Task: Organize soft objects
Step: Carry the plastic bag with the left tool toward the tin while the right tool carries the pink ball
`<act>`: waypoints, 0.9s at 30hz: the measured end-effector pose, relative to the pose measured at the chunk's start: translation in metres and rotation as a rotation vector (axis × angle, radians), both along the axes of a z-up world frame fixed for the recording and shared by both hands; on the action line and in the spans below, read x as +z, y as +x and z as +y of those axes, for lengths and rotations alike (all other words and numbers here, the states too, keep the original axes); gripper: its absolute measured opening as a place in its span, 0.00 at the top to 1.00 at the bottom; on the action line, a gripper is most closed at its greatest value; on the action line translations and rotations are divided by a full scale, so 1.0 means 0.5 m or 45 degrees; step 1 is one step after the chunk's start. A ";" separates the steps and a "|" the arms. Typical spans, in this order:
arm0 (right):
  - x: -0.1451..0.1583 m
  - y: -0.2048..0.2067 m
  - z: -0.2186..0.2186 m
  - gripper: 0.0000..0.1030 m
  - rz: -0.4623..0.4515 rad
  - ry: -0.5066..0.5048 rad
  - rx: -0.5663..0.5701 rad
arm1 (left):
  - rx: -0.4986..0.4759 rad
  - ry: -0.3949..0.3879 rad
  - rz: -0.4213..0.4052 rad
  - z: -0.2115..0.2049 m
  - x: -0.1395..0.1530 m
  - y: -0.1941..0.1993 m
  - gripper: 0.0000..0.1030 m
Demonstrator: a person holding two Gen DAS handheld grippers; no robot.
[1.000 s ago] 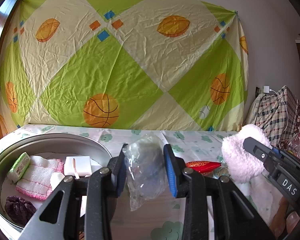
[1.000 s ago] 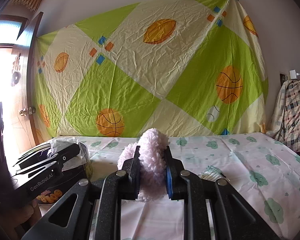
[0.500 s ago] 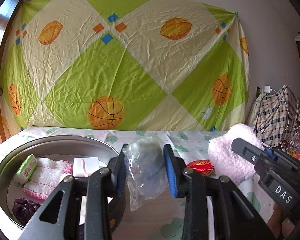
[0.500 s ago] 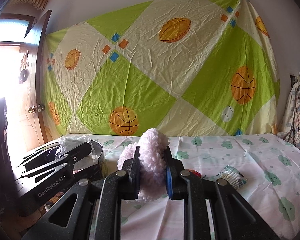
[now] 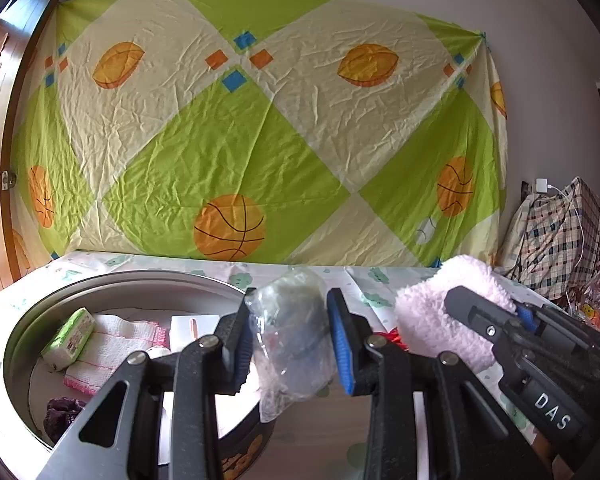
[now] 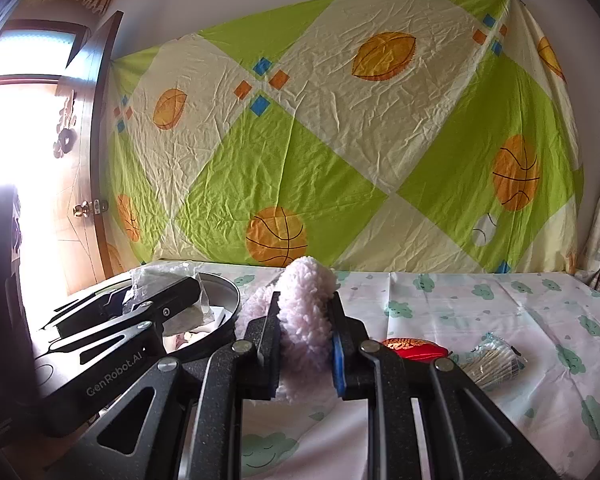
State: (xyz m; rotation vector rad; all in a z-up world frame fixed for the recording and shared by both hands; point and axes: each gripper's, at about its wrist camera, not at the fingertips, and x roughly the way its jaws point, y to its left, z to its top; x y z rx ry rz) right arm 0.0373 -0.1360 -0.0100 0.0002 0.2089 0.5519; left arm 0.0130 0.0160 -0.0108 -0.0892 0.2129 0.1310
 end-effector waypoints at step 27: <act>-0.004 -0.009 0.079 0.79 0.006 -0.048 0.094 | 0.062 -0.038 0.002 0.074 0.000 -0.025 0.68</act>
